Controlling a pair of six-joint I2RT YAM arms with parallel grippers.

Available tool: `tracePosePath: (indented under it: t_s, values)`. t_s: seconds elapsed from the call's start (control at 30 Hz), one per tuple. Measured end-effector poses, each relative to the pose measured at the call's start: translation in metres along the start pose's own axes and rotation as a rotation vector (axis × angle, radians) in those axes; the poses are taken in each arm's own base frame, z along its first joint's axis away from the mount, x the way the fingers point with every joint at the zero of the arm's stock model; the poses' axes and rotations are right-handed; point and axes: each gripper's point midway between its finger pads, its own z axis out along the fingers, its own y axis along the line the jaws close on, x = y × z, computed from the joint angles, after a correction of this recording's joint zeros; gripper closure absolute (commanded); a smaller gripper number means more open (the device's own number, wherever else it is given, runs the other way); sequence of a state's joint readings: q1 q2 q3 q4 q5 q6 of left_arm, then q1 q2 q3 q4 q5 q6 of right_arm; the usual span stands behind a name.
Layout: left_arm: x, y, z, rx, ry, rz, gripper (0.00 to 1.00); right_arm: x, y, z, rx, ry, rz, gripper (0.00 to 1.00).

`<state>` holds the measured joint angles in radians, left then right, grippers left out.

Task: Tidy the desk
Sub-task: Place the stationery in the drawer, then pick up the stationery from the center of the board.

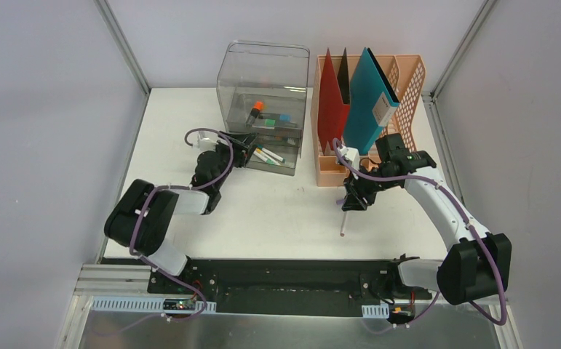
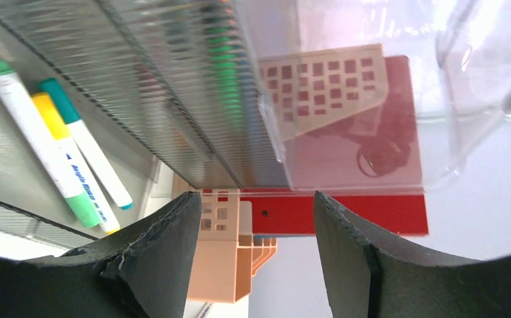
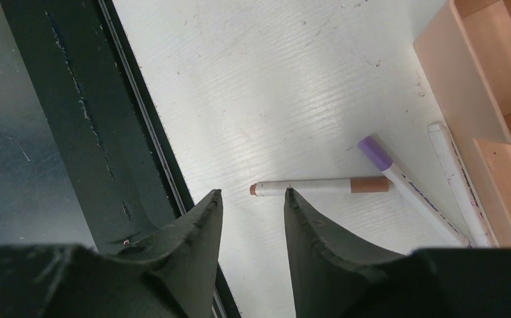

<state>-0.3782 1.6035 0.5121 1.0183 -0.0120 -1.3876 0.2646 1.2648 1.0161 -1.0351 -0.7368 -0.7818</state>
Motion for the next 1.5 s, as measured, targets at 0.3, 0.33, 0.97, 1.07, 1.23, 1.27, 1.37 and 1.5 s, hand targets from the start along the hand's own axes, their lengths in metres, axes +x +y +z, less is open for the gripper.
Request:
tracePosePath:
  t_s: [0.3, 0.33, 0.97, 1.07, 1.23, 1.27, 1.37, 1.5]
  values:
    - [0.01, -0.034, -0.032, 0.101, 0.075, 0.176, 0.3, 0.0, -0.001, 0.0, 0.002, -0.001, -0.002, 0.59]
    - [0.011, -0.038, -0.035, 0.112, 0.084, 0.196, 0.29, 0.0, -0.001, 0.0, 0.002, -0.001, -0.002, 0.59]
    - [0.053, -0.027, -0.089, 0.207, 0.334, 0.427, 0.08, 0.009, -0.009, 0.001, 0.044, 0.039, -0.001, 0.6]
    - [0.064, -0.023, -0.093, 0.226, 0.406, 0.428, 0.05, 0.011, -0.015, -0.001, 0.076, 0.056, 0.009, 0.62]
    - [0.089, 0.003, -0.095, 0.209, 0.546, 0.39, 0.07, 0.018, -0.038, -0.007, 0.181, 0.076, 0.094, 0.64]
    - [0.096, 0.007, -0.095, 0.204, 0.574, 0.382, 0.08, 0.02, -0.045, -0.009, 0.214, 0.079, 0.122, 0.64]
    - [0.129, 0.013, -0.1, 0.211, 0.677, 0.382, 0.09, 0.027, -0.067, -0.02, 0.318, 0.08, 0.199, 0.64]
    - [0.185, 0.001, -0.109, 0.266, 0.824, 0.467, 0.11, 0.035, -0.092, -0.036, 0.454, 0.076, 0.28, 0.63]
